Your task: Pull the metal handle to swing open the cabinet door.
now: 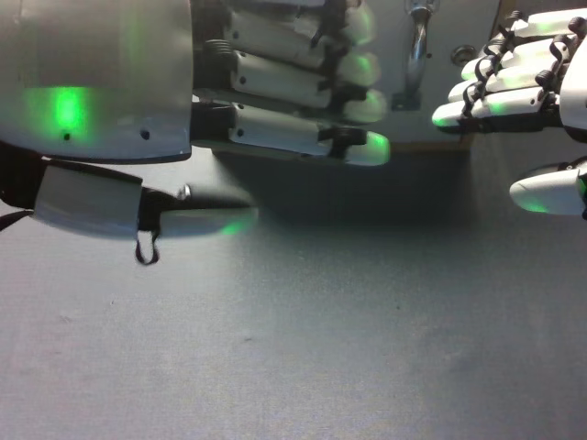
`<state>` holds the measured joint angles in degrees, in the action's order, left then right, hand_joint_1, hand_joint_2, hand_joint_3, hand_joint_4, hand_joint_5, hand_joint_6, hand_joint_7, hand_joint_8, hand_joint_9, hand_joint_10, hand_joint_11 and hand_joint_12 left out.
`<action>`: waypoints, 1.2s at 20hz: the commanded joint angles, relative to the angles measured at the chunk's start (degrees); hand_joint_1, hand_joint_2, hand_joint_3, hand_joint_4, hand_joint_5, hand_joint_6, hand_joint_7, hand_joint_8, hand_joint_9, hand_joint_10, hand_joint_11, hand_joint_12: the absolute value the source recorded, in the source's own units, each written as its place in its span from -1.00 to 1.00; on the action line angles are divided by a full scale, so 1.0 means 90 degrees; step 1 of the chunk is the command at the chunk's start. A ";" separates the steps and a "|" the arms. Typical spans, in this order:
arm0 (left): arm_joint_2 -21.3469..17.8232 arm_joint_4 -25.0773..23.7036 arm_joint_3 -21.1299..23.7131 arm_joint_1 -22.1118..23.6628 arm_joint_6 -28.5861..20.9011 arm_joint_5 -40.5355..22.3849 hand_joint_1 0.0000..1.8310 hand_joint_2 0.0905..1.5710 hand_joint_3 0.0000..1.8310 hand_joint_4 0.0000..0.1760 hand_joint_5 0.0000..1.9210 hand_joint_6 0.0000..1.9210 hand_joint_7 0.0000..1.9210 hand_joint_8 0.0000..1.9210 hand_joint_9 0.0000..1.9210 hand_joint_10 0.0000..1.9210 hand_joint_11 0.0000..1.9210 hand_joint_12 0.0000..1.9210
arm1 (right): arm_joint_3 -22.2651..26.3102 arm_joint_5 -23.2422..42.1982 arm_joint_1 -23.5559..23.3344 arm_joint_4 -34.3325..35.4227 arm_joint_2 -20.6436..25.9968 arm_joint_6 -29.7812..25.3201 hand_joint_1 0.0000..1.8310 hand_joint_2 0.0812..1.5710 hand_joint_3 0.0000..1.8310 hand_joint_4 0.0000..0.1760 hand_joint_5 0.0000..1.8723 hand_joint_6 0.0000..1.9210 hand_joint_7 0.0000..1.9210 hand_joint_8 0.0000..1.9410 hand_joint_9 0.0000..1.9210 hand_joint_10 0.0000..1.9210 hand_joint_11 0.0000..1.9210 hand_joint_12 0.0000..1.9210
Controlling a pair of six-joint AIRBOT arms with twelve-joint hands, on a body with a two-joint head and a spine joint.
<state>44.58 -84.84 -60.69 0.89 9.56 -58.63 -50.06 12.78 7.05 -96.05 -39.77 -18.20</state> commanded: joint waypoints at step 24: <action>-0.0043 0.0616 -0.0008 0.0054 0.0057 -0.0159 -1.00 1.00 -0.95 -1.00 -0.65 -0.99 -0.62 -1.00 -0.67 -1.00 -1.00 -0.38 | 0.0377 -0.2348 0.0274 0.1716 0.0221 -0.0015 -1.00 1.00 -0.95 -1.00 -0.68 -1.00 -0.73 -1.00 -0.79 -1.00 -1.00 -0.55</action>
<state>44.58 -84.79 -60.69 0.89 9.56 -58.57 -46.74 -8.08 10.02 -80.16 -38.20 -18.15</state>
